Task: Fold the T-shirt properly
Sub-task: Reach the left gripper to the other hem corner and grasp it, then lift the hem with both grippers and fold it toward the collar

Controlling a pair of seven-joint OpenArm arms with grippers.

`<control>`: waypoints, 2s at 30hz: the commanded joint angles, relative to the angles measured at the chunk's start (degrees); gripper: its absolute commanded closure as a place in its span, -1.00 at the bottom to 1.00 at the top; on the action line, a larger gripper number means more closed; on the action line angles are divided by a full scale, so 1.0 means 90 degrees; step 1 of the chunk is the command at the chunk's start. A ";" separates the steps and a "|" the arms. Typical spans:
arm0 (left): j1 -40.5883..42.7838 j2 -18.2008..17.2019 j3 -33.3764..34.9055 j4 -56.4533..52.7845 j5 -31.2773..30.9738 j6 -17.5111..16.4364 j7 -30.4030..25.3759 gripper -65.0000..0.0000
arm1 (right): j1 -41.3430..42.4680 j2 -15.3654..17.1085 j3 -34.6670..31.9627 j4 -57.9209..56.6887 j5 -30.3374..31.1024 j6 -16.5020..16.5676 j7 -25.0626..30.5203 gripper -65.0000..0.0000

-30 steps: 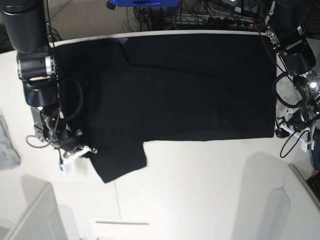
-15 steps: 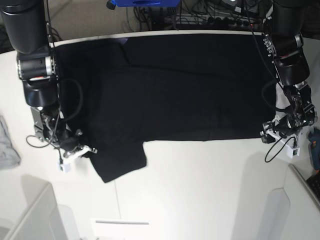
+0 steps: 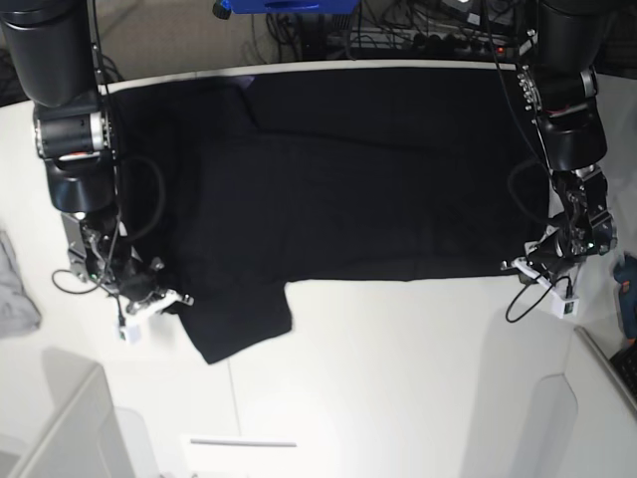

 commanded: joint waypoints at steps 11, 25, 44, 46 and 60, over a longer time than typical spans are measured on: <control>-0.0108 -0.0090 -0.0039 0.0104 0.0019 -0.0031 0.0243 1.00 | -0.0134 0.0100 0.0057 0.1033 -0.0003 -0.0077 0.0033 1.00; 0.0713 -0.0071 -0.0049 0.1823 0.0000 -0.0031 0.0331 1.00 | -0.0515 0.0549 0.0066 0.1941 -0.0003 -0.0565 0.0033 1.00; 0.1494 0.0095 -0.0664 0.3601 -0.0166 -0.0041 0.0868 1.00 | -0.1159 0.0696 0.0066 0.2528 0.0016 -0.0585 0.0024 1.00; 0.1670 0.0076 -0.0859 0.3728 -0.0645 -0.0041 0.0868 1.00 | -0.1218 0.0705 0.0066 0.2547 0.0016 -0.0585 0.0024 1.00; 0.2539 0.0037 -0.1123 0.4499 -0.1524 -0.0021 0.0868 1.00 | -0.2146 0.0783 0.0838 0.3846 0.0007 -0.0594 -0.0172 1.00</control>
